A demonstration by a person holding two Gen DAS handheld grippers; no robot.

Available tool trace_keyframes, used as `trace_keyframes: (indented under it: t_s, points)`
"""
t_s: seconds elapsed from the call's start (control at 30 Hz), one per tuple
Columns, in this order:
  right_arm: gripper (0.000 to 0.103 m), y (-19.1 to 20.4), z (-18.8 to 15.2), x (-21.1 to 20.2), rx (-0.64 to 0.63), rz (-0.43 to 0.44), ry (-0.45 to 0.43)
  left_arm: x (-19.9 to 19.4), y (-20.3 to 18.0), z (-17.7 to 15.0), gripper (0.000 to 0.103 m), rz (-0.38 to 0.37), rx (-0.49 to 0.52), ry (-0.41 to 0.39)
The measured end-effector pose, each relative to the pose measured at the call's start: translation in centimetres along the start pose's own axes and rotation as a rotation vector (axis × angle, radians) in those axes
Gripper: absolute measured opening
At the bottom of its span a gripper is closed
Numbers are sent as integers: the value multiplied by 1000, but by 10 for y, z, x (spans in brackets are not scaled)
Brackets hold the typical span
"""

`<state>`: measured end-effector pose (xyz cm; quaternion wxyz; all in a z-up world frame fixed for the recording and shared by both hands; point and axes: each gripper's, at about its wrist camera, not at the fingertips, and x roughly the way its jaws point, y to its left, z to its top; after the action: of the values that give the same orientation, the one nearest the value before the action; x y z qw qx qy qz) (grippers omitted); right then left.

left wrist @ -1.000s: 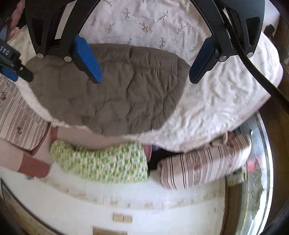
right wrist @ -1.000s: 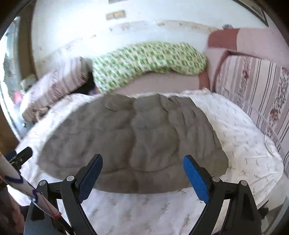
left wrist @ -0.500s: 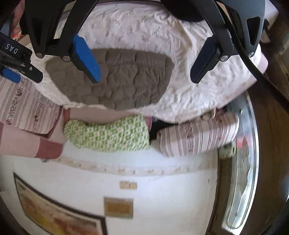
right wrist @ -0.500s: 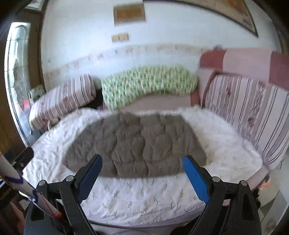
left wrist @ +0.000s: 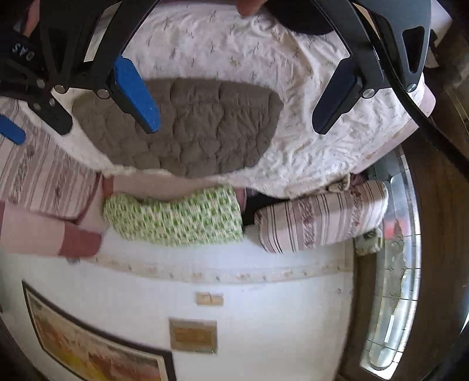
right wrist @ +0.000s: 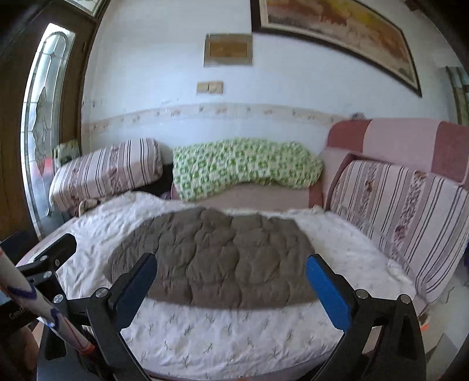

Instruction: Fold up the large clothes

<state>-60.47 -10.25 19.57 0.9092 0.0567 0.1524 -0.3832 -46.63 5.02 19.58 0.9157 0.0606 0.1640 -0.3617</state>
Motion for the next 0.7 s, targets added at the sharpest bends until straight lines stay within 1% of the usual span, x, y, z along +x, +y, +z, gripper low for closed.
trace_keyframes:
  t_s: [0.07,0.1,0.13,0.23,0.27,0.4,0.7]
  points:
    - [103,0,-3,6,-2,-2,18,13,-3,-5,103,-38,29,79]
    - [103,0,-5,9,-1,-5,23,21,-4,-8,103,-28,36,121]
    - [103,0,-6,12,3,-7,29,29,-5,-10,103,-1,47,153]
    - [103,0,-10,22,13,-5,56,46,-4,-15,103,49,70,235]
    - [103,0,-11,24,14,-10,63,50,-2,-17,103,62,64,248]
    - [103,-1,-15,36,19,-11,102,56,8,-21,103,129,35,239]
    - [103,4,-21,50,12,-9,145,72,13,-29,103,137,40,297]
